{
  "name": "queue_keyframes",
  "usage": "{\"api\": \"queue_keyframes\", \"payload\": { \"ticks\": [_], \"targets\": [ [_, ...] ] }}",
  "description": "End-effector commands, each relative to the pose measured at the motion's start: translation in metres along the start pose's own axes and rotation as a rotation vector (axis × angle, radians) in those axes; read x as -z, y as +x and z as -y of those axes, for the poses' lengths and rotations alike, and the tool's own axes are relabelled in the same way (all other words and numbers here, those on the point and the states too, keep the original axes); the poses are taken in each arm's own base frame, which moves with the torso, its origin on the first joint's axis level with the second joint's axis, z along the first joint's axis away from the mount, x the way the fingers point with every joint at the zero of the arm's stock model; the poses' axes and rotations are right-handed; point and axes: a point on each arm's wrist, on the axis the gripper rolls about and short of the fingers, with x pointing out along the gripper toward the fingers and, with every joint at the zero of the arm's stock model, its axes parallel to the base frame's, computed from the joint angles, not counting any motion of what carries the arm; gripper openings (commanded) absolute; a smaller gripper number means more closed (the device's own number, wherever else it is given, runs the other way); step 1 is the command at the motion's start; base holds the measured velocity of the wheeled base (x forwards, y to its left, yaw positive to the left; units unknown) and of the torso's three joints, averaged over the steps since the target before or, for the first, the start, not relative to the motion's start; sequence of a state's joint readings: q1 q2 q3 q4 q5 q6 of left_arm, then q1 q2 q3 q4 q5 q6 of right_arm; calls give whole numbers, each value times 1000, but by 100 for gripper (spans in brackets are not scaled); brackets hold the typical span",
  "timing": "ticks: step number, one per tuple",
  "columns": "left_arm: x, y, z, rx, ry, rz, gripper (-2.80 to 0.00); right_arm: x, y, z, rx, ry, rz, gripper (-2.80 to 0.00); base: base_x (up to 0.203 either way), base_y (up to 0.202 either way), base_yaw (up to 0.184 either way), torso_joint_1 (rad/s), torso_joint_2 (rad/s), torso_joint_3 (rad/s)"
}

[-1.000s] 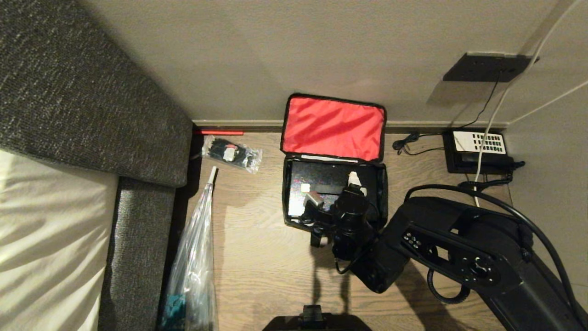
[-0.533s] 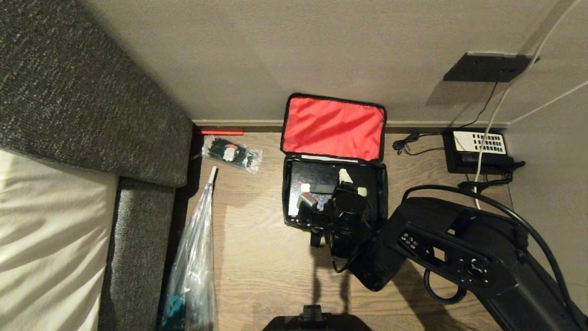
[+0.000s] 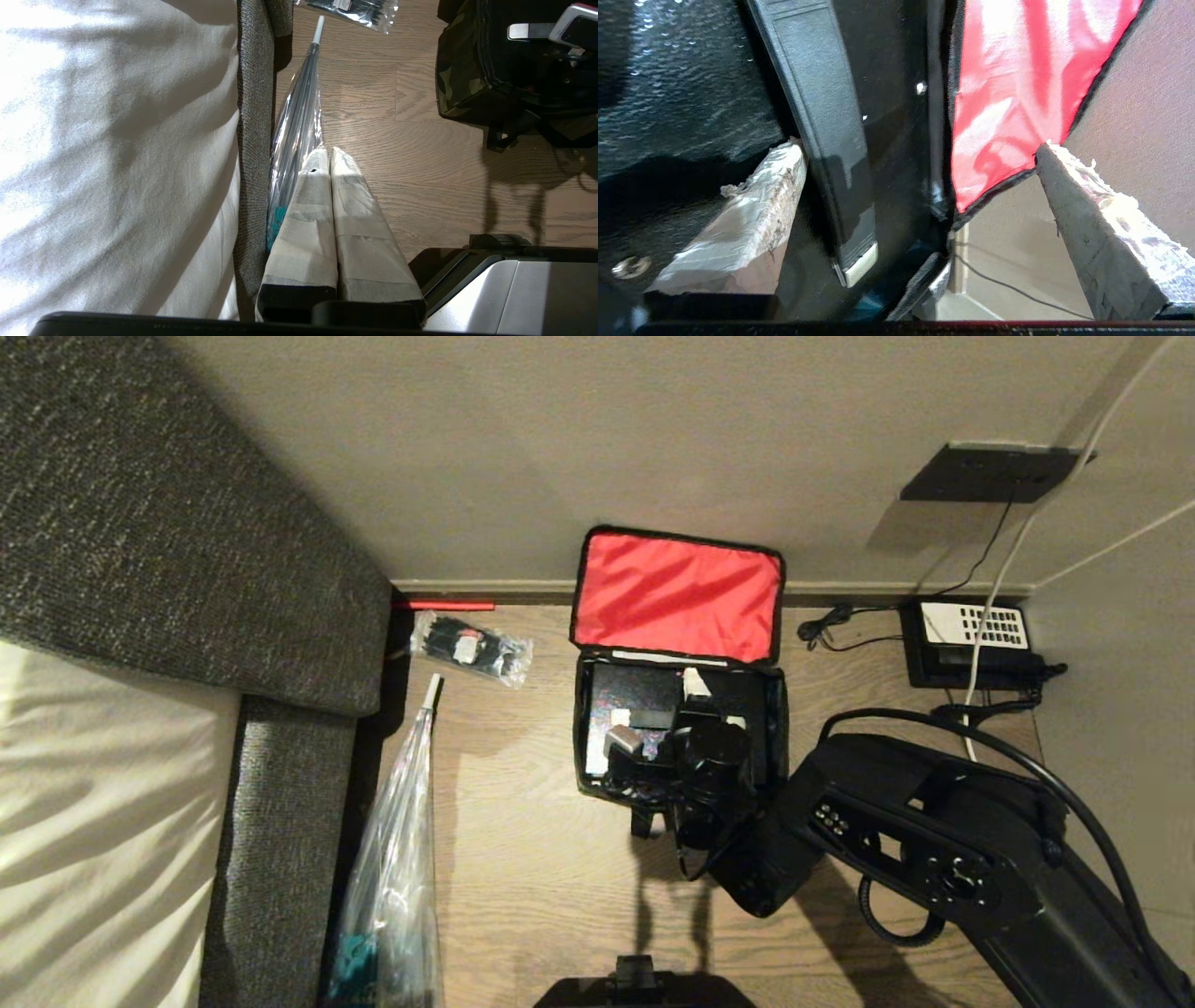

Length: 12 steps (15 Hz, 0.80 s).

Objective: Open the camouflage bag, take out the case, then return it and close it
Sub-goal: Grip the handle

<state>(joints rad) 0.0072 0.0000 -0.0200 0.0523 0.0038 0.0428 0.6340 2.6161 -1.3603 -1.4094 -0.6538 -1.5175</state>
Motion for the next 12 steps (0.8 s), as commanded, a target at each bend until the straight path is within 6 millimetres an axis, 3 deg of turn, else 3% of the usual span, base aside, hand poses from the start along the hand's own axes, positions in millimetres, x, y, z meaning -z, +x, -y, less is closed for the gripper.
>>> {"api": "queue_keyframes", "payload": {
  "ticks": [1,12],
  "targets": [
    [0,0,0,-1,0,0,-280,4,2,-9,-6,-22,-15,0,0,0,0,0,0,0],
    [0,0,0,-1,0,0,-280,2,23,-9,62,23,-33,0,0,0,0,0,0,0]
  ]
}}
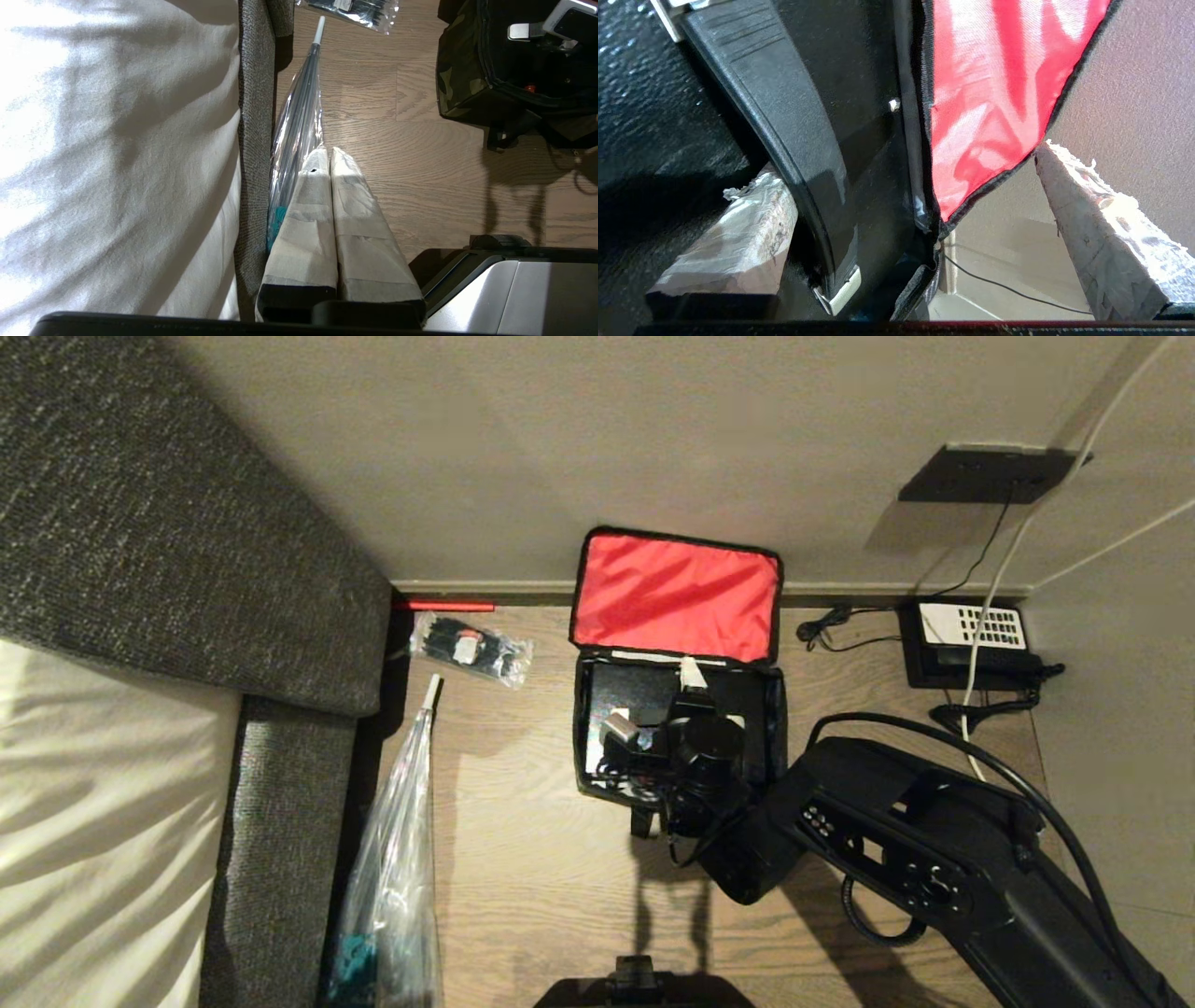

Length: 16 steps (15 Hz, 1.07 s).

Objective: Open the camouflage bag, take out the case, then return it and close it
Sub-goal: Grip the handle

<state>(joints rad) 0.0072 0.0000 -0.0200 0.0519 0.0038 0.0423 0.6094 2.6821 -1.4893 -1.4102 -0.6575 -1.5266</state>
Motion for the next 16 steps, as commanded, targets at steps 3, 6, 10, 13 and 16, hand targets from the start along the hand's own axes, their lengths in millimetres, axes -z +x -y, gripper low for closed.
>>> {"api": "queue_keyframes", "payload": {
  "ticks": [3,6,10,13,16],
  "targets": [
    [0,0,0,-1,1,0,-280,2,9,0,29,-12,-13,0,0,0,0,0,0,0],
    [0,0,0,-1,1,0,-280,6,11,-3,26,-20,-20,0,0,0,0,0,0,0],
    [0,0,0,-1,1,0,-280,6,11,-4,26,-22,-20,0,0,0,0,0,0,0],
    [0,0,0,-1,1,0,-280,7,13,-7,27,-23,-23,0,0,0,0,0,0,0],
    [0,0,0,-1,1,0,-280,7,13,-9,27,-22,-24,0,0,0,0,0,0,0]
  ]
}}
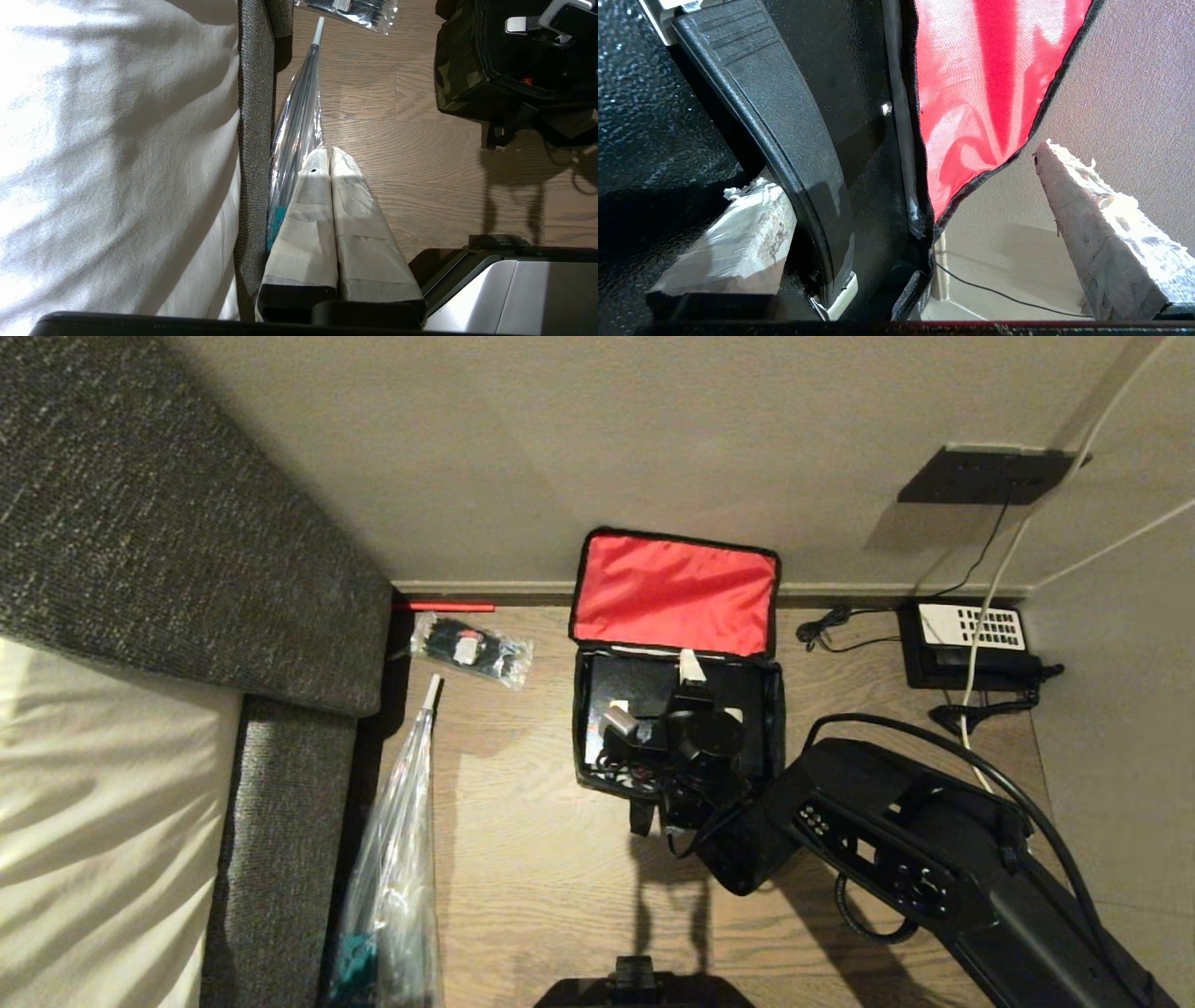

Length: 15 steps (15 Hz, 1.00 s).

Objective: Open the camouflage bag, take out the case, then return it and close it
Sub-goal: Grip the handle

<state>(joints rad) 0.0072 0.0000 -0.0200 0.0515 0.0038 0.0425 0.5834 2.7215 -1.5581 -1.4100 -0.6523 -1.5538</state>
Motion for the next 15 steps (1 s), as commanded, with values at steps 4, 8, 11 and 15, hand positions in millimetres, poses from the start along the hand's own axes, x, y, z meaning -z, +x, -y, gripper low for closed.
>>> {"api": "queue_keyframes", "payload": {
  "ticks": [4,8,11,15],
  "targets": [
    [0,0,0,-1,0,-1,-280,1,0,-4,1,3,-8,-280,0,0,0,0,0,0],
    [0,0,0,-1,0,-1,-280,1,-2,-3,-3,6,-8,-280,0,0,0,0,0,0],
    [0,0,0,-1,0,1,-280,1,-1,0,1,9,-9,-280,0,0,0,0,0,0],
    [0,0,0,-1,0,1,-280,-3,-3,17,17,22,-3,-280,0,0,0,0,0,0]
  ]
}}
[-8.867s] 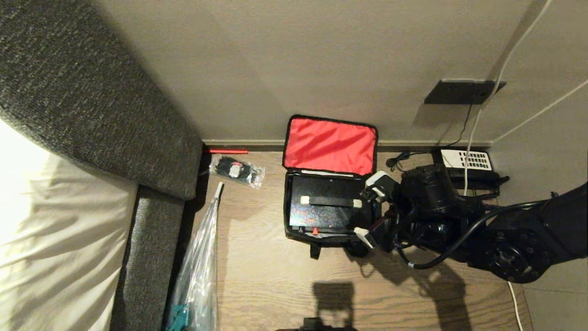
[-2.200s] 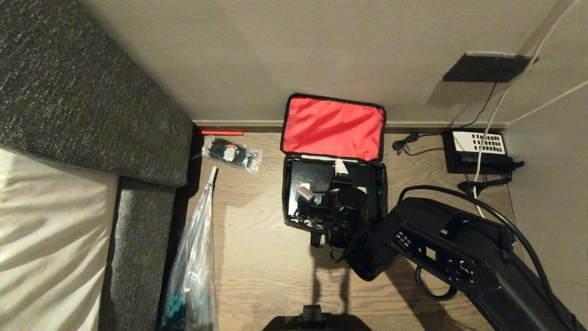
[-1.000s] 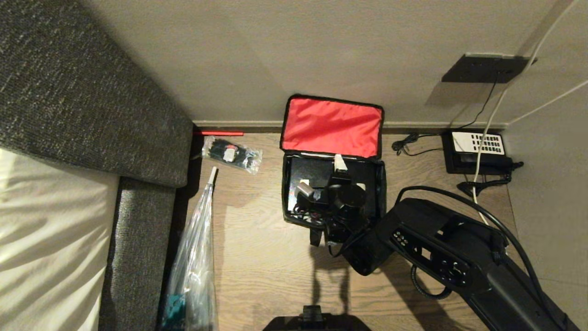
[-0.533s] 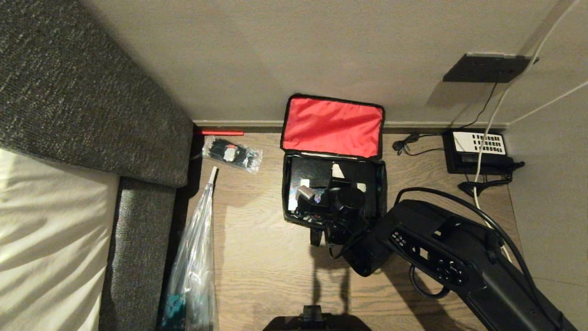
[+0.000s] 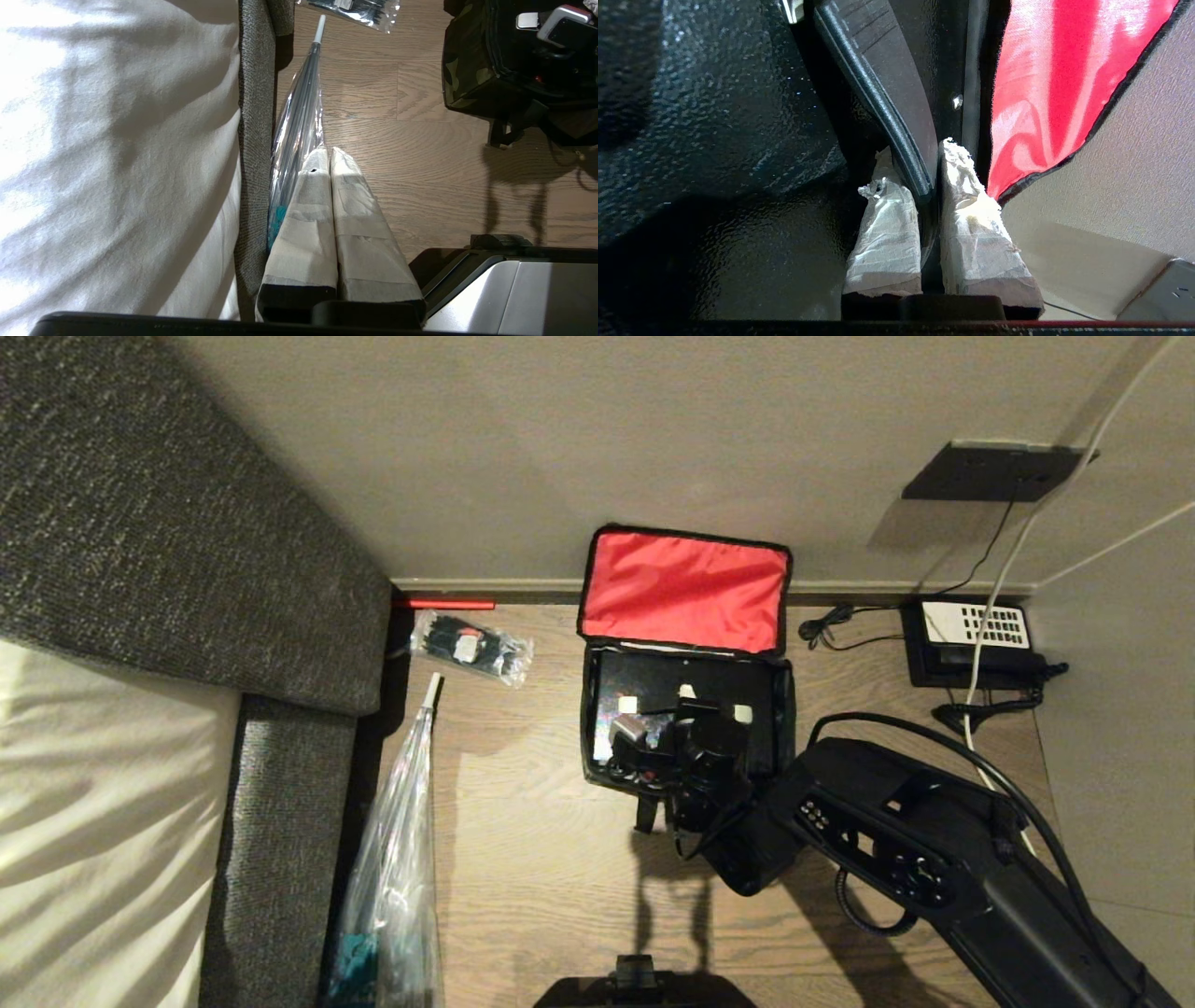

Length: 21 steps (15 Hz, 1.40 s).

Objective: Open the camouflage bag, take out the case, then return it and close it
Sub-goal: Grip the handle

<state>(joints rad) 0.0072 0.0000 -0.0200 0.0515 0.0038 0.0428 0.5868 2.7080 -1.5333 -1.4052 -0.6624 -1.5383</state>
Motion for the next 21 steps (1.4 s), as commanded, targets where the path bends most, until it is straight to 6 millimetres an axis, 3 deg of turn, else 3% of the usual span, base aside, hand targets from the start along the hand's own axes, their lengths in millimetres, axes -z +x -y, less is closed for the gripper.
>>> {"api": "queue_keyframes", "payload": {
  "ticks": [1,2,6,11,17,21],
  "targets": [
    [0,0,0,-1,0,-1,-280,-4,-1,20,31,19,4,-280,0,0,0,0,0,0],
    [0,0,0,-1,0,-1,-280,-5,-2,23,30,18,4,-280,0,0,0,0,0,0],
    [0,0,0,-1,0,0,-280,-13,-5,65,83,53,20,-280,0,0,0,0,0,0],
    [0,0,0,-1,0,-1,-280,-19,-15,78,84,21,40,-280,0,0,0,0,0,0],
    [0,0,0,-1,0,-1,-280,-46,-43,86,71,16,114,-280,0,0,0,0,0,0],
    [0,0,0,-1,0,-1,-280,-49,-48,92,72,-7,124,-280,0,0,0,0,0,0]
  ]
}}
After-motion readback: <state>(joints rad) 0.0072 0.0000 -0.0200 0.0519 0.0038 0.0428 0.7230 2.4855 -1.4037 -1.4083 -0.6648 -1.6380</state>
